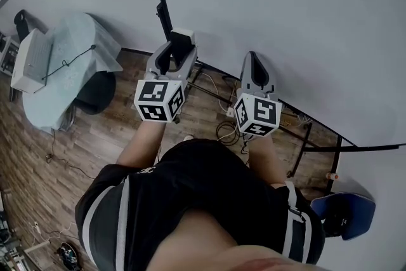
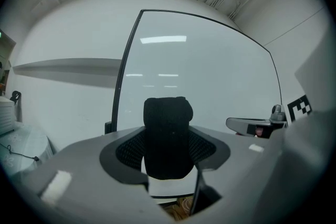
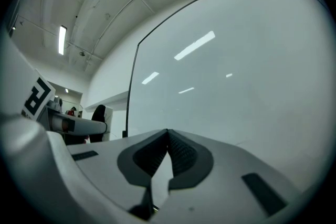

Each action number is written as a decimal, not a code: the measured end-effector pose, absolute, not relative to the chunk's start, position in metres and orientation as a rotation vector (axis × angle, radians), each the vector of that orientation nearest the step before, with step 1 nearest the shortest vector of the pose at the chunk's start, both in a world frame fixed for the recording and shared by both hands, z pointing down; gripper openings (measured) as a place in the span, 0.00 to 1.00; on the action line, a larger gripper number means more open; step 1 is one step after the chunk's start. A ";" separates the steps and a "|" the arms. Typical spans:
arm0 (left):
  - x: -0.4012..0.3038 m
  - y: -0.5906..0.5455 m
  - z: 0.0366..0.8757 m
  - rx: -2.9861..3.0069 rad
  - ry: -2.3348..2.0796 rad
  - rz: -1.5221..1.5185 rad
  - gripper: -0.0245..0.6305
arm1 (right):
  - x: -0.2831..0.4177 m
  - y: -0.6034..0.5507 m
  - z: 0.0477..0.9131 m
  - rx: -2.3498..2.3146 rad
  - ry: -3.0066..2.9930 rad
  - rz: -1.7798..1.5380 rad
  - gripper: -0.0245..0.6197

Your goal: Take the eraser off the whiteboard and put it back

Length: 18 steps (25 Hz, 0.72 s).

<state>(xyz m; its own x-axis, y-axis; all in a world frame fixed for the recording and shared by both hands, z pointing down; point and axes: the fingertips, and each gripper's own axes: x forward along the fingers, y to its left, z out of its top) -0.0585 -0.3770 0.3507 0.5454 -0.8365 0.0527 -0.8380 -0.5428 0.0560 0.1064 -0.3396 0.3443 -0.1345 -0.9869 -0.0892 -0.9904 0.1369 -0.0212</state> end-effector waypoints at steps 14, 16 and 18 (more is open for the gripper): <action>0.020 -0.361 0.343 2.844 -1.172 0.038 0.39 | 0.150 -0.309 0.342 -2.148 2.158 0.074 0.05; 0.037 -0.362 0.336 2.875 -1.141 0.035 0.39 | 0.161 -0.302 0.343 -2.179 2.124 0.067 0.05; 0.055 -0.364 0.327 2.911 -1.116 0.036 0.39 | 0.172 -0.295 0.344 -2.209 2.092 0.058 0.05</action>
<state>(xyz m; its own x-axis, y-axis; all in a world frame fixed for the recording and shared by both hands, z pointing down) 0.0553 -0.3637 0.3272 0.7433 -0.6682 0.0302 -0.6688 -0.7433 0.0136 0.1719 -0.2950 0.3441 0.0559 -0.9939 -0.0955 -0.9976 -0.0518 -0.0452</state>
